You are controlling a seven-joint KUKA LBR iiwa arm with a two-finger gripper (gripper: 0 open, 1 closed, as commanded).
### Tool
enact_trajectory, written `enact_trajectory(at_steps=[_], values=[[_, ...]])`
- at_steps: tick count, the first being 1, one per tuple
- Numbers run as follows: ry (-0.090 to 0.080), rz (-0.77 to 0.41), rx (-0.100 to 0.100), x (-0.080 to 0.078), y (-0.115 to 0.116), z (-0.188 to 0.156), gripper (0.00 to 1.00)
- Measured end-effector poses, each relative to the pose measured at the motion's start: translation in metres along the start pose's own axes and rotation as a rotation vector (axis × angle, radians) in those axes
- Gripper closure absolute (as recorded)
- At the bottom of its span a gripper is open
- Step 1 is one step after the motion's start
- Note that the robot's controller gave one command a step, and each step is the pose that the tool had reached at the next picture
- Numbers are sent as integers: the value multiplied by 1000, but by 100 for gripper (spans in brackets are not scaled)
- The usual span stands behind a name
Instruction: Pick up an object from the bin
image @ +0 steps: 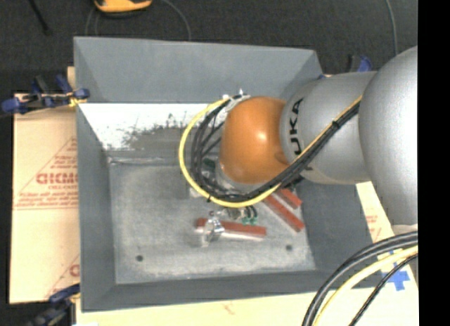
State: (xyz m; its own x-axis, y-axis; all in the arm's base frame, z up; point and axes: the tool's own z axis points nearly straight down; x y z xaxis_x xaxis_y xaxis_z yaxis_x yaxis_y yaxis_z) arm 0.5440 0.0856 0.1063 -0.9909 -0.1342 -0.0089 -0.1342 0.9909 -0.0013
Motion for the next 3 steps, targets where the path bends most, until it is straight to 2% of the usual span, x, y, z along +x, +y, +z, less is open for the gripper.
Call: enact_trajectory(at_steps=[1, 2, 3], values=[[7, -38, -1, 16, -71, 16, 100], [7, -38, -3, 16, -70, 16, 100], [9, -41, 0, 2, -84, -67, 0]])
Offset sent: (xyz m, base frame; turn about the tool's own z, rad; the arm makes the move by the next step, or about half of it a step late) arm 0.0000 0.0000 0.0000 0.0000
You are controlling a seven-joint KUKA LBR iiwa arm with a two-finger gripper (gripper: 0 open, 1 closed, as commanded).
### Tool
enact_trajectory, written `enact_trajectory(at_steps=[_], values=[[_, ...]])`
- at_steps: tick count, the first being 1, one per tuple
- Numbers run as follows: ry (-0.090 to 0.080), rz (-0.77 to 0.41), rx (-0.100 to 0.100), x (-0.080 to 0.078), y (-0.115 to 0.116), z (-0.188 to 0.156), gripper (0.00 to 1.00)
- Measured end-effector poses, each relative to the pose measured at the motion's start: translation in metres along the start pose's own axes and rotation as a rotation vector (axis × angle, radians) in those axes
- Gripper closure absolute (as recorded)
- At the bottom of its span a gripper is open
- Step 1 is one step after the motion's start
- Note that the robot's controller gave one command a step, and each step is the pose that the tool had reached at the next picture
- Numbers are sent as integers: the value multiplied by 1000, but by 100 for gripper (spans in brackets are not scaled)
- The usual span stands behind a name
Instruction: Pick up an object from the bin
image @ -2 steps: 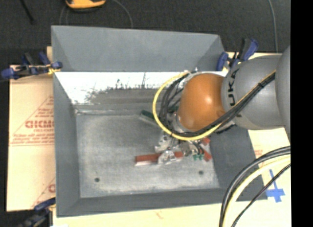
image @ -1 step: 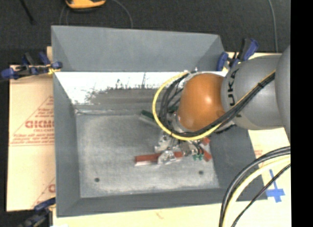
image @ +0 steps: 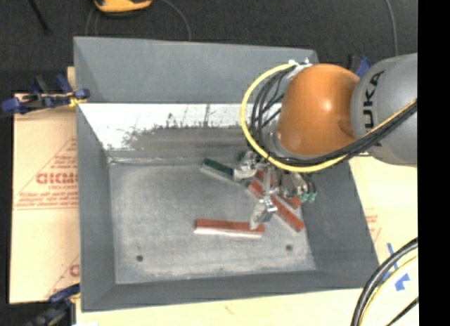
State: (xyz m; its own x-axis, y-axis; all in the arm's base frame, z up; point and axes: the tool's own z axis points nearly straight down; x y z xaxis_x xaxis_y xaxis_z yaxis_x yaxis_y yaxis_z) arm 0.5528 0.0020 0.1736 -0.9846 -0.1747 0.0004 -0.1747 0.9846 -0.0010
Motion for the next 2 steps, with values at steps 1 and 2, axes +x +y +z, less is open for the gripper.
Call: enact_trajectory(at_steps=[1, 2], values=[[-13, 2, 3, -11, -10, -59, 0], [-14, 8, 0, -3, -3, -15, 0]])
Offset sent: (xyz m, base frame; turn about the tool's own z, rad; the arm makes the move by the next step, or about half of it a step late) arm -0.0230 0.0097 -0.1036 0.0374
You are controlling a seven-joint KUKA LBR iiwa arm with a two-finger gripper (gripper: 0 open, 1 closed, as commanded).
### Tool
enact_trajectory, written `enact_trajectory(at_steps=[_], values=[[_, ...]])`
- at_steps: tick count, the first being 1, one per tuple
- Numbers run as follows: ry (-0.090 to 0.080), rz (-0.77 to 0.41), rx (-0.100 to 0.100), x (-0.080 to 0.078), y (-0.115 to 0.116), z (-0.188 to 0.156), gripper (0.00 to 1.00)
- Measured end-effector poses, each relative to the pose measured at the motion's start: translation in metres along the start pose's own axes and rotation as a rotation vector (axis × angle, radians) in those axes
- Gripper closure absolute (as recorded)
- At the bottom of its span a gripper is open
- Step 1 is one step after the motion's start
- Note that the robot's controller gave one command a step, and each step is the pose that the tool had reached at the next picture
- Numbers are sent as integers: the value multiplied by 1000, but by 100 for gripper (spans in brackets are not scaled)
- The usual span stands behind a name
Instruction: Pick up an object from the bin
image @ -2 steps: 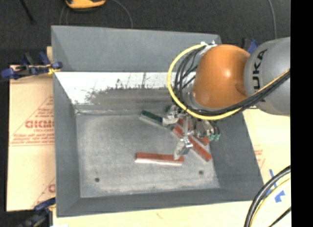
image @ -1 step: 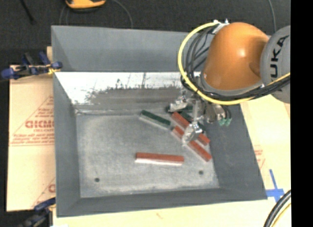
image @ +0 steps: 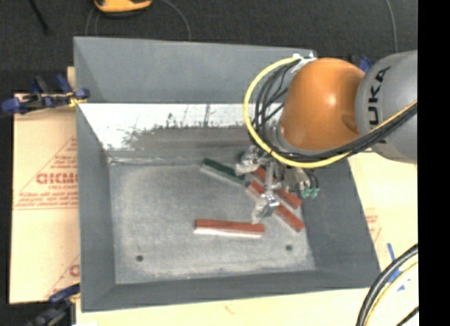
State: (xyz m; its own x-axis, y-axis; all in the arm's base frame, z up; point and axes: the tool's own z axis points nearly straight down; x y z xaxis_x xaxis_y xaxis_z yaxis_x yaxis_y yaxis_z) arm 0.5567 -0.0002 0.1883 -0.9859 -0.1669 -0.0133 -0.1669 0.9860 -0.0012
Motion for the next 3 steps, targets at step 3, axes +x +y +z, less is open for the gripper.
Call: enact_trajectory(at_steps=[3], values=[[1, 92, 3, 10, -6, -70, 100]])
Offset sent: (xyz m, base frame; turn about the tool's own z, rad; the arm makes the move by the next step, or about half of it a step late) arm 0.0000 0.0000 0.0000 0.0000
